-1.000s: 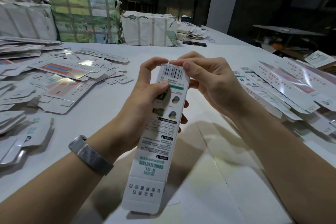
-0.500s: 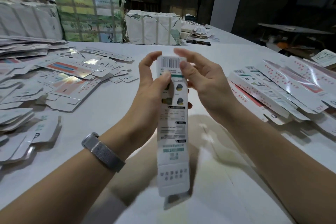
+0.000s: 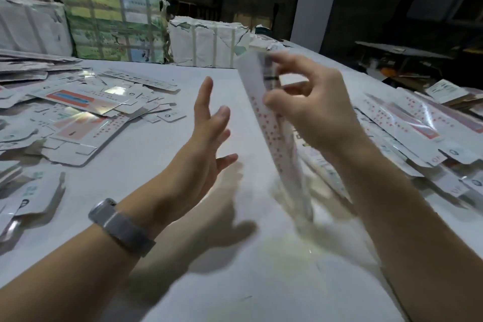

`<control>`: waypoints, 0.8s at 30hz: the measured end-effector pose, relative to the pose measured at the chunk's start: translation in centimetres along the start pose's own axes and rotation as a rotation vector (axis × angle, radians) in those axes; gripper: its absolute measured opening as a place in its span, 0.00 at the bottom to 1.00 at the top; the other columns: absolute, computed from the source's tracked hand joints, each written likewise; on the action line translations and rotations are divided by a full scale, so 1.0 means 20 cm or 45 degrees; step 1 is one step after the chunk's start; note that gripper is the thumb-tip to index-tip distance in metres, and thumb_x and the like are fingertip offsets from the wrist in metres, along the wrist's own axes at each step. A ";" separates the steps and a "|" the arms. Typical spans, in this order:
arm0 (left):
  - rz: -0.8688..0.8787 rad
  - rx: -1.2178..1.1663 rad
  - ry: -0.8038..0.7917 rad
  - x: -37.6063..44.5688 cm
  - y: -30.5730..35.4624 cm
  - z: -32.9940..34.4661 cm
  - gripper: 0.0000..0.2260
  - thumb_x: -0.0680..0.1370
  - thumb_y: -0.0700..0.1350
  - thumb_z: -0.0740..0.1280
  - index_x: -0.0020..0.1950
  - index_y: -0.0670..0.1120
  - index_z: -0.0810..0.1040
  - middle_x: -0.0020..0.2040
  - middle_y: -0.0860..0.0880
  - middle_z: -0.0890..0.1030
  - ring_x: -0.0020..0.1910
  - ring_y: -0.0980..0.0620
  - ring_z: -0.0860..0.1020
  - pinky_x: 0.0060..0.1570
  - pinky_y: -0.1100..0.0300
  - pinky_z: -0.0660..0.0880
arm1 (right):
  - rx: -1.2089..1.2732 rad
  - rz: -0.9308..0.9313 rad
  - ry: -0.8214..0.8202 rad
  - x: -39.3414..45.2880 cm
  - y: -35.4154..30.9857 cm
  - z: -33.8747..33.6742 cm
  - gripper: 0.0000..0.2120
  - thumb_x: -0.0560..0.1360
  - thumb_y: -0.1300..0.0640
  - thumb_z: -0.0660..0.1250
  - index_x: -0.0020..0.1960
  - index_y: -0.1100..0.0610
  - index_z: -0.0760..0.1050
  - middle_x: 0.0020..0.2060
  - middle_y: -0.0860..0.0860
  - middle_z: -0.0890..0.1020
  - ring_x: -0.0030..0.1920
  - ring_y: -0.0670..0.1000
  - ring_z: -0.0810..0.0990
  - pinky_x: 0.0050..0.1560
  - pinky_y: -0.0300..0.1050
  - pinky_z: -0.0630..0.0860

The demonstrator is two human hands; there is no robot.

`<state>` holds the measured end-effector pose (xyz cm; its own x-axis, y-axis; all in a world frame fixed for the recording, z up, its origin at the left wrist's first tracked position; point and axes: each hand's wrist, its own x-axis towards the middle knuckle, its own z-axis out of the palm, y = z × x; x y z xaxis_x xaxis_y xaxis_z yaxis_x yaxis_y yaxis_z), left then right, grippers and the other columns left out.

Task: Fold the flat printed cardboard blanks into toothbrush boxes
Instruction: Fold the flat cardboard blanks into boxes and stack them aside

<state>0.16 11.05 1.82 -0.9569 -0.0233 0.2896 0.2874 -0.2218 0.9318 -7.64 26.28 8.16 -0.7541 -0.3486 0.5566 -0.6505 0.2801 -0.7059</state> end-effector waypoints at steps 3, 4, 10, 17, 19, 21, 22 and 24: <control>-0.008 0.113 0.123 0.00 0.01 -0.03 0.18 0.72 0.65 0.61 0.62 0.77 0.68 0.73 0.55 0.70 0.72 0.51 0.69 0.67 0.45 0.70 | -0.293 -0.020 0.329 0.08 0.03 -0.24 0.28 0.67 0.47 0.68 0.67 0.46 0.77 0.54 0.40 0.80 0.47 0.41 0.82 0.40 0.30 0.77; -0.006 0.152 0.148 0.00 0.01 -0.03 0.17 0.72 0.64 0.61 0.61 0.73 0.71 0.70 0.55 0.74 0.70 0.52 0.71 0.66 0.46 0.72 | -0.465 0.047 0.361 0.09 0.06 -0.31 0.27 0.67 0.47 0.68 0.67 0.45 0.77 0.53 0.41 0.80 0.46 0.41 0.80 0.40 0.29 0.74; -0.002 0.333 0.148 0.01 -0.04 -0.05 0.17 0.68 0.66 0.63 0.52 0.64 0.82 0.57 0.53 0.83 0.59 0.53 0.80 0.57 0.45 0.76 | -1.086 0.688 0.009 0.15 0.36 -0.46 0.15 0.75 0.61 0.66 0.60 0.54 0.81 0.56 0.54 0.83 0.54 0.57 0.79 0.58 0.53 0.77; 0.045 0.515 0.165 0.01 -0.04 -0.08 0.15 0.71 0.63 0.61 0.50 0.61 0.83 0.54 0.52 0.84 0.56 0.53 0.81 0.54 0.46 0.77 | -0.657 0.115 0.153 0.13 0.24 -0.24 0.10 0.75 0.56 0.69 0.54 0.48 0.83 0.56 0.47 0.82 0.56 0.48 0.78 0.57 0.41 0.74; 0.070 0.659 0.198 0.01 -0.02 -0.09 0.12 0.72 0.60 0.63 0.50 0.61 0.82 0.52 0.55 0.84 0.55 0.56 0.80 0.53 0.50 0.76 | -0.352 -0.012 0.008 0.07 0.16 -0.09 0.07 0.75 0.57 0.70 0.51 0.50 0.84 0.49 0.44 0.83 0.48 0.42 0.80 0.48 0.30 0.72; 0.120 0.918 0.271 0.03 0.01 -0.14 0.08 0.75 0.54 0.64 0.51 0.59 0.80 0.51 0.56 0.83 0.55 0.58 0.79 0.54 0.53 0.75 | -0.208 -0.132 -0.146 -0.02 0.10 0.05 0.06 0.74 0.59 0.71 0.50 0.52 0.84 0.47 0.44 0.83 0.46 0.40 0.79 0.44 0.26 0.68; 0.130 1.094 0.317 0.04 0.03 -0.18 0.07 0.77 0.51 0.64 0.53 0.58 0.79 0.53 0.56 0.82 0.56 0.57 0.78 0.55 0.54 0.74 | -0.179 -0.188 -0.235 -0.05 0.08 0.10 0.07 0.75 0.59 0.72 0.51 0.52 0.84 0.47 0.44 0.83 0.46 0.41 0.79 0.44 0.27 0.68; 0.026 1.488 0.395 0.06 0.05 -0.30 0.12 0.79 0.48 0.64 0.62 0.55 0.75 0.60 0.51 0.79 0.61 0.52 0.75 0.58 0.54 0.71 | -0.162 -0.282 -0.439 -0.12 0.07 0.17 0.07 0.76 0.56 0.72 0.54 0.50 0.83 0.48 0.43 0.82 0.48 0.42 0.79 0.44 0.30 0.69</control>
<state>-0.94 4.88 1.79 -0.8749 -0.2852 0.3913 0.0142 0.7926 0.6096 -6.51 24.38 4.31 -0.5348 -0.6853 0.4944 -0.8157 0.2658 -0.5139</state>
